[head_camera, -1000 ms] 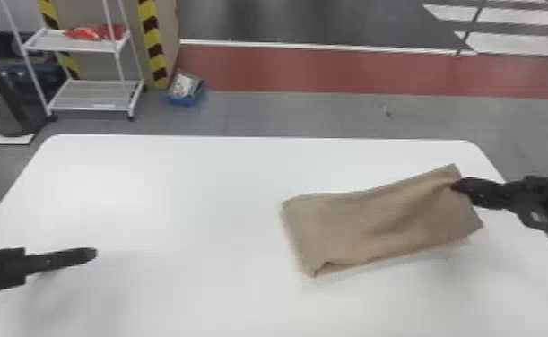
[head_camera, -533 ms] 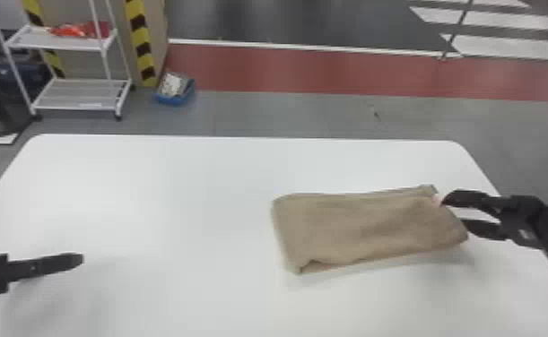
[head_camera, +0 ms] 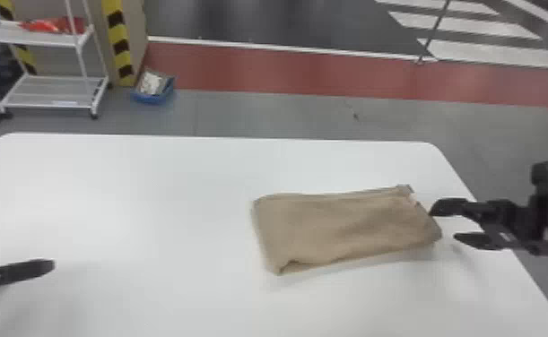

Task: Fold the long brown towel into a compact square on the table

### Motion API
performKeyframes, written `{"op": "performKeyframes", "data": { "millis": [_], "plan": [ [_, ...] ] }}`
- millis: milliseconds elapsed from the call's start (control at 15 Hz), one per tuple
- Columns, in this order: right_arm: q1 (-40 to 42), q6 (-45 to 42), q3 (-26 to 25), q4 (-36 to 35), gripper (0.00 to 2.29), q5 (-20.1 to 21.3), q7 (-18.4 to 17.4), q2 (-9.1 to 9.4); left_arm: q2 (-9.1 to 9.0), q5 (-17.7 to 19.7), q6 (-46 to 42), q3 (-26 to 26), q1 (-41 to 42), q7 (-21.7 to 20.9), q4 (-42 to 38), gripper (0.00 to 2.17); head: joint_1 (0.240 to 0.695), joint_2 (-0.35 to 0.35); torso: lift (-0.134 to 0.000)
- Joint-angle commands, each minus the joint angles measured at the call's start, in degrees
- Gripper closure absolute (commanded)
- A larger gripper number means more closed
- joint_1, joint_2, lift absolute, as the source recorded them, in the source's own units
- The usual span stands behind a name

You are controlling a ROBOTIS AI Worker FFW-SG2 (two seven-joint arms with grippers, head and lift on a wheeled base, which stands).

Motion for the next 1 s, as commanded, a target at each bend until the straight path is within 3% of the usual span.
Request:
{"op": "performKeyframes", "data": {
  "millis": [0, 333, 933],
  "plan": [
    [-0.5, 0.8, 0.9, 1.7, 0.19, 0.6, 0.0, 0.11, 0.01, -0.1, 0.2, -0.1, 0.2, 0.0, -0.2, 0.08, 0.695, -0.171, -0.124],
    [-2.5, 0.5, 1.6, 2.0, 0.19, 0.1, 0.0, 0.64, 0.01, -0.3, 0.9, 0.5, 0.6, -0.1, -1.0, 0.08, 0.695, -0.155, -0.124],
    [-6.1, -7.6, 9.7, 7.4, 0.22, 6.6, 0.0, 0.64, -0.08, -0.4, 0.9, 0.6, 1.2, -0.4, -1.1, 0.08, 0.695, -0.148, -0.124]
  ]
}}
